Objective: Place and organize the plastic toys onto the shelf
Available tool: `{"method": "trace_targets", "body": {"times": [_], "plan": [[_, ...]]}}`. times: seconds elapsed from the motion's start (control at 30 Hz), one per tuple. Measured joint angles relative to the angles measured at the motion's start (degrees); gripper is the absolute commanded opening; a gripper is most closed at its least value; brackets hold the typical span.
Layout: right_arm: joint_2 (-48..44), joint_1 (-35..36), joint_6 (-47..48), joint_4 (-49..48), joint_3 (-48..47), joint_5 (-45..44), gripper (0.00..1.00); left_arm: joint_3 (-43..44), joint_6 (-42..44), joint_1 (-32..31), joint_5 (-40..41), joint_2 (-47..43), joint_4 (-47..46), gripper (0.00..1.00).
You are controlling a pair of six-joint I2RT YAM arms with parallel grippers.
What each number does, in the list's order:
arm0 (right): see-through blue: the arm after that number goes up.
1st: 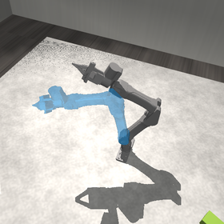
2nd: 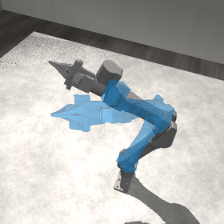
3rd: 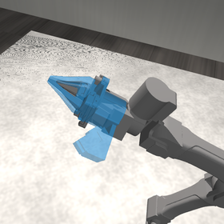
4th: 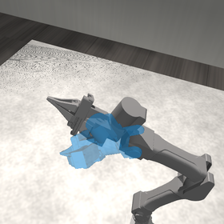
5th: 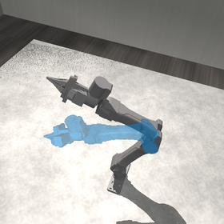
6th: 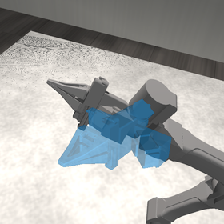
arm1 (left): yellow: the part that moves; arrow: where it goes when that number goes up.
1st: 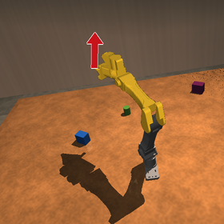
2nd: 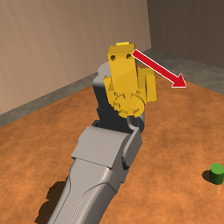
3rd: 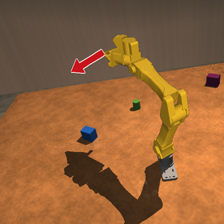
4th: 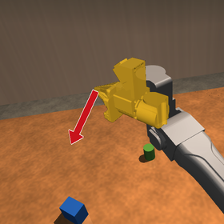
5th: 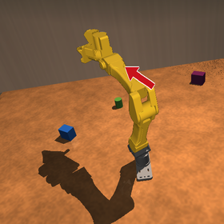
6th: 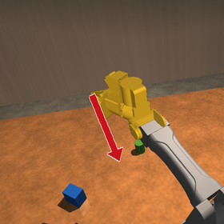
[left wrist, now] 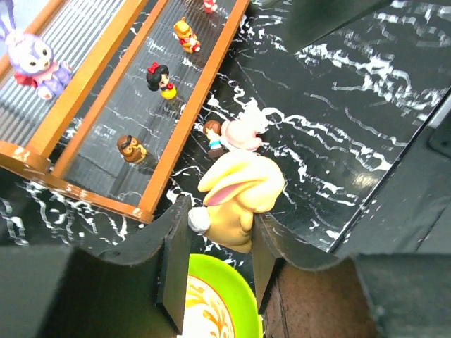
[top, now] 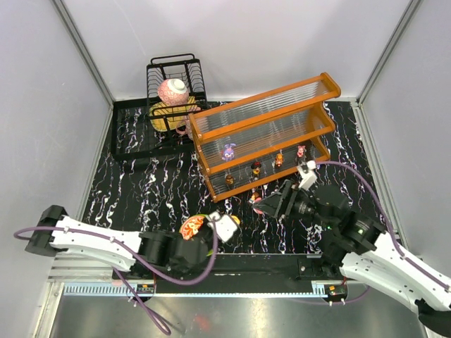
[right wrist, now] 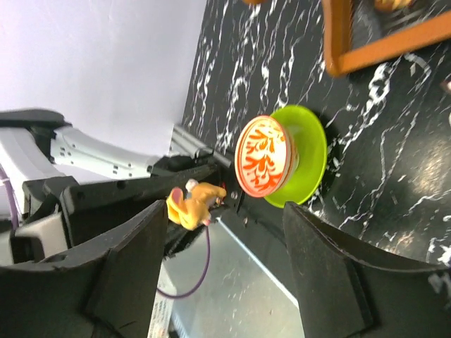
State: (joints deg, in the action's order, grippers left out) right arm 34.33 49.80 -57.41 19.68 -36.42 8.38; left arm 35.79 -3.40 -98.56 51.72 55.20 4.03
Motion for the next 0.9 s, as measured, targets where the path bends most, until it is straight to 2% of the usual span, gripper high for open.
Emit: {"method": "trace_targets", "body": {"times": [0.17,0.27,0.37,0.47,0.6,0.7,0.9], "plan": [[-4.5,-0.1,3.6,4.5,-2.1,-7.1,0.66,-4.7,-8.5,9.0,-8.8,-10.4,-0.8,0.0],[-3.3,-0.1,5.8,5.8,-2.8,-8.4,0.62,-7.1,-13.0,15.9,-16.8,-15.3,-1.5,0.0],[-0.9,0.2,7.8,6.3,-3.0,-8.9,0.59,-7.4,-15.5,19.5,-22.3,-16.2,-2.0,0.0],[1.5,1.8,10.1,7.0,-4.0,-10.6,0.58,-7.4,-17.3,21.1,-27.4,-15.4,-2.7,0.0],[4.9,8.1,13.2,8.7,-7.8,-15.8,0.58,-7.4,-18.9,22.3,-33.4,-13.2,-4.7,0.0],[6.4,14.3,15.1,9.1,-10.2,-20.6,0.61,-7.5,-19.6,22.8,-36.2,-12.0,-6.4,0.0],[7.4,20.6,17.5,8.8,-10.3,-24.5,0.63,-9.3,-21.2,24.4,-40.8,-10.0,-11.6,0.0]]}}
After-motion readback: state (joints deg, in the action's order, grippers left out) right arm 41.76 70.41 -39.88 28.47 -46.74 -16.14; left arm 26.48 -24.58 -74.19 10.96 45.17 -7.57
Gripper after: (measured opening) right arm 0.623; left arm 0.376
